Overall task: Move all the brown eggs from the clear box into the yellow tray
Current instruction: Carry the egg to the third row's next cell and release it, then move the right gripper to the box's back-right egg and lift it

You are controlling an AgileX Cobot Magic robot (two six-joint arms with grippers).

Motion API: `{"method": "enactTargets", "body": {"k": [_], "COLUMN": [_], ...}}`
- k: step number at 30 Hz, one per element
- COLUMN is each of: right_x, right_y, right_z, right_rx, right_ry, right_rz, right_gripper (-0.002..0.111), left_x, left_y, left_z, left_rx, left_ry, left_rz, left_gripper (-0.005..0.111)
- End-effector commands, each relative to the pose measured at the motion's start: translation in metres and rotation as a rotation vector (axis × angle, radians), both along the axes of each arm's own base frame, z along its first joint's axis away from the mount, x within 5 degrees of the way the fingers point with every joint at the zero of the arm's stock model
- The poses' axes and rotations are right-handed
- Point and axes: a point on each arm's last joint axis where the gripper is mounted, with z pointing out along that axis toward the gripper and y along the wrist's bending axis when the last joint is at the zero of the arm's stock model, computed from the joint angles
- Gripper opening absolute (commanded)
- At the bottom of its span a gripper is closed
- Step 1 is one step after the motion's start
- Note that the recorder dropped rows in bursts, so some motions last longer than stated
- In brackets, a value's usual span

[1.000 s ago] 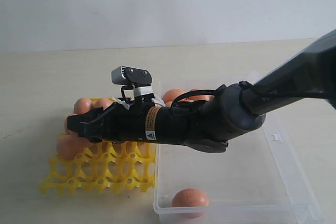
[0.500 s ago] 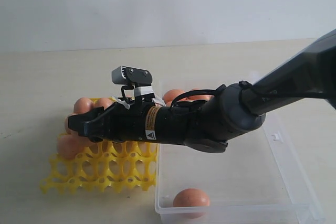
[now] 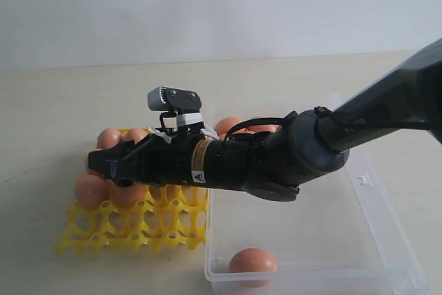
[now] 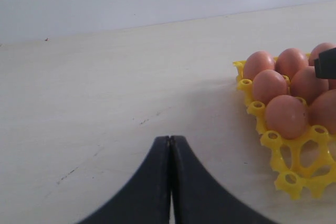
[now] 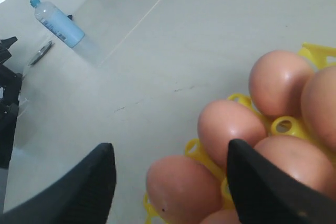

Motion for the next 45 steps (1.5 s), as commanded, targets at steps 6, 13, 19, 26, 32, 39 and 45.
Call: {"method": "enactTargets", "body": {"k": [6, 13, 19, 26, 32, 39, 45], "right_x": [-0.004, -0.012, -0.028, -0.017, -0.026, -0.044, -0.009], "right_y": [0.0, -0.037, -0.083, -0.126, -0.149, -0.159, -0.161], "right_z": [0.047, 0.123, 0.169, 0.153, 0.129, 0.119, 0.131], "right_rx": [0.022, -0.307, -0.269, -0.3, -0.594, -0.925, -0.81], "right_ry": [-0.094, -0.15, -0.091, -0.134, -0.208, 0.0, 0.037], "right_rz": [0.05, -0.096, -0.281, -0.405, -0.385, -0.228, -0.36], "right_gripper": [0.054, 0.037, 0.041, 0.04, 0.04, 0.04, 0.04], "left_x": [0.0, 0.0, 0.0, 0.0, 0.0, 0.0, 0.0], "left_y": [0.0, 0.0, 0.0, 0.0, 0.0, 0.0, 0.0], "left_z": [0.003, 0.003, 0.003, 0.003, 0.003, 0.003, 0.003], "left_rx": [-0.009, -0.009, -0.007, -0.008, -0.008, -0.008, -0.008], "left_ry": [-0.018, -0.018, -0.018, -0.018, -0.018, -0.018, -0.018], "left_rz": [0.0, 0.0, 0.0, 0.0, 0.0, 0.0, 0.0], "left_gripper": [0.0, 0.0, 0.0, 0.0, 0.0, 0.0, 0.0]}}
